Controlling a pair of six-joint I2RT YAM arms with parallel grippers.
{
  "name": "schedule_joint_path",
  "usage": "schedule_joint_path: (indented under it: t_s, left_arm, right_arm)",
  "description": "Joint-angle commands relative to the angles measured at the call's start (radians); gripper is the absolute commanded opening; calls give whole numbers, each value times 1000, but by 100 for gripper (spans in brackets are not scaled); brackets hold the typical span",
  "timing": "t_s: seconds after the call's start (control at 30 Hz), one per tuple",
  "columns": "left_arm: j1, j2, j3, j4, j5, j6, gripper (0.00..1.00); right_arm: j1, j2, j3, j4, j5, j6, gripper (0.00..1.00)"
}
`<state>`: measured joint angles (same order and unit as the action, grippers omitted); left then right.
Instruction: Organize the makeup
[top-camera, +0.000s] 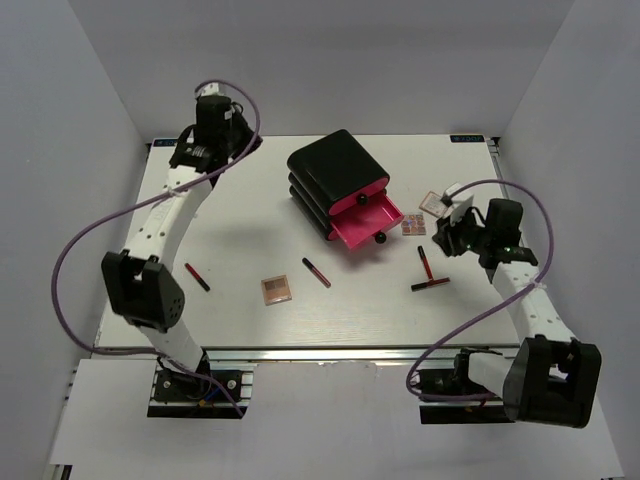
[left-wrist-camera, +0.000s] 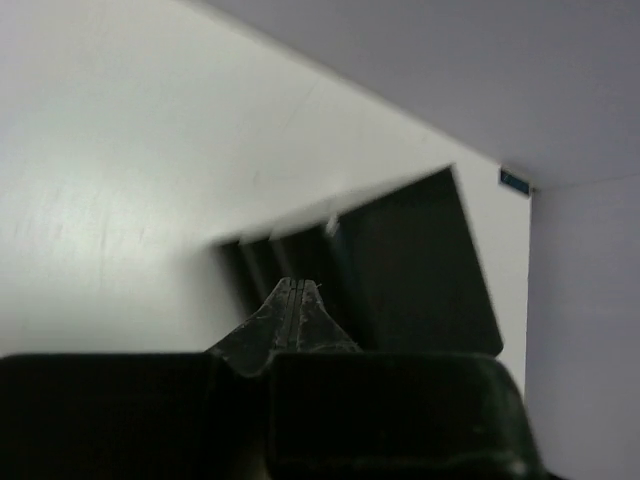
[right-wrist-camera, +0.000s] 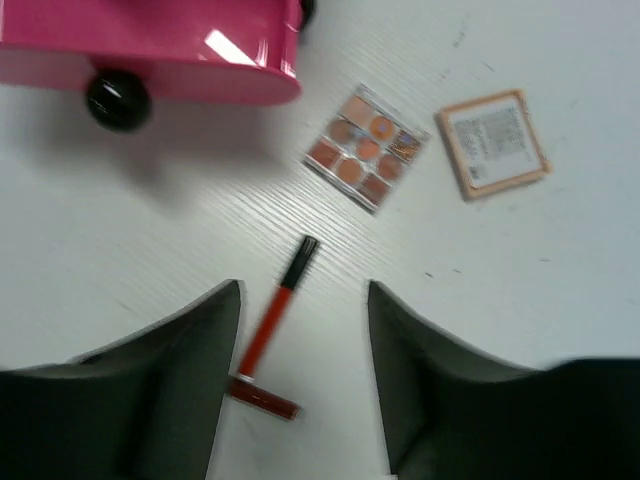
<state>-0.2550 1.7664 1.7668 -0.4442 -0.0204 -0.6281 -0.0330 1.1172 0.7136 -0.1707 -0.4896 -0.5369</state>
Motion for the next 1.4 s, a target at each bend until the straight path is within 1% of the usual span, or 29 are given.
schedule_joint_path:
  t_s: [0.0, 0.03, 0.07, 0.1, 0.13, 0.17, 0.2, 0.23, 0.27, 0.3, 0.37, 0.43, 0.53, 0.57, 0.6, 0.67, 0.7, 0.73, 0.8, 0.83, 0.87, 0.9, 0.93, 0.97, 1.03, 1.2, 1.37]
  left_arm:
    - [0, -91, -177, -317, -35, -220, 1]
    - [-1, -126, -273, -356, -27, -248, 13]
    - [-1, -143, -318, -382, -17, -275, 21]
    - [-3, -162, -363, -401, 9, -280, 28]
    - [-1, -185, -409, -398, 19, -280, 38]
    - [-3, -233, -494, -392, 19, -286, 59]
    - [-1, -252, -529, -383, 57, -283, 68]
    - [-3, -268, -555, -384, 62, -274, 71]
    - [-3, -278, -579, -392, 62, -247, 79]
    - [-3, -283, -587, -398, 65, -236, 81]
    - [-7, -303, -601, -406, 63, -200, 83]
    - [-15, -323, -599, -416, 8, -171, 84]
    - [-27, -386, -599, -444, -87, -174, 83]
    - [-30, -409, -606, -447, -113, -179, 83]
    - [-32, -464, -622, -449, -137, -185, 83]
    - [-32, -522, -650, -441, -205, -203, 84]
    - [-32, -566, -667, -450, -234, -217, 97]
    - [-30, -582, -678, -449, -269, -228, 98]
    - [-27, -596, -698, -458, -299, -228, 98]
    - [-21, -594, -699, -462, -306, -225, 98]
    - [-17, -590, -699, -464, -302, -217, 98]
    - [-12, -582, -698, -468, -300, -210, 98]
    - [-6, -572, -687, -473, -300, -200, 98]
    - [-4, -568, -682, -478, -306, -197, 98]
    - [0, -571, -673, -487, -320, -191, 98]
    - [10, -604, -696, -490, -340, -199, 98]
    - [26, -642, -757, -482, -352, -214, 98]
  right_arm:
    - [-62, 36, 105, -24, -9, 70, 32]
    - [-70, 74, 130, -36, -6, 90, 24]
    - [-71, 93, 153, -36, -3, 125, 25]
    - [-73, 113, 199, -39, -6, 141, 35]
    - [-77, 157, 222, -44, -9, 155, 45]
    - [-77, 183, 248, -62, -10, 176, 66]
    - [-79, 209, 301, -76, -15, 186, 75]
    - [-85, 266, 328, -90, -17, 196, 83]
    - [-87, 295, 352, -125, -17, 205, 89]
    - [-88, 323, 377, -148, -20, 219, 89]
    - [-90, 395, 432, -209, -23, 227, 89]
    - [-88, 423, 439, -245, -17, 226, 88]
    - [-82, 414, 386, -292, 23, 200, 79]
    - [-79, 405, 365, -300, 42, 192, 74]
    - [-71, 386, 342, -306, 49, 189, 72]
    - [-55, 368, 273, -303, 72, 178, 69]
    - [-24, 353, 250, -282, 88, 183, 69]
    - [-4, 348, 232, -267, 115, 208, 68]
    - [45, 342, 187, -230, 196, 236, 66]
    - [76, 343, 176, -192, 230, 268, 62]
    - [96, 351, 162, -176, 305, 282, 60]
    - [128, 374, 162, -167, 344, 291, 58]
    - [139, 386, 164, -156, 376, 304, 56]
    - [142, 398, 165, -155, 396, 313, 52]
    - [148, 420, 162, -133, 428, 322, 49]
    - [159, 449, 144, -107, 462, 315, 48]
    - [180, 478, 129, -87, 453, 313, 46]
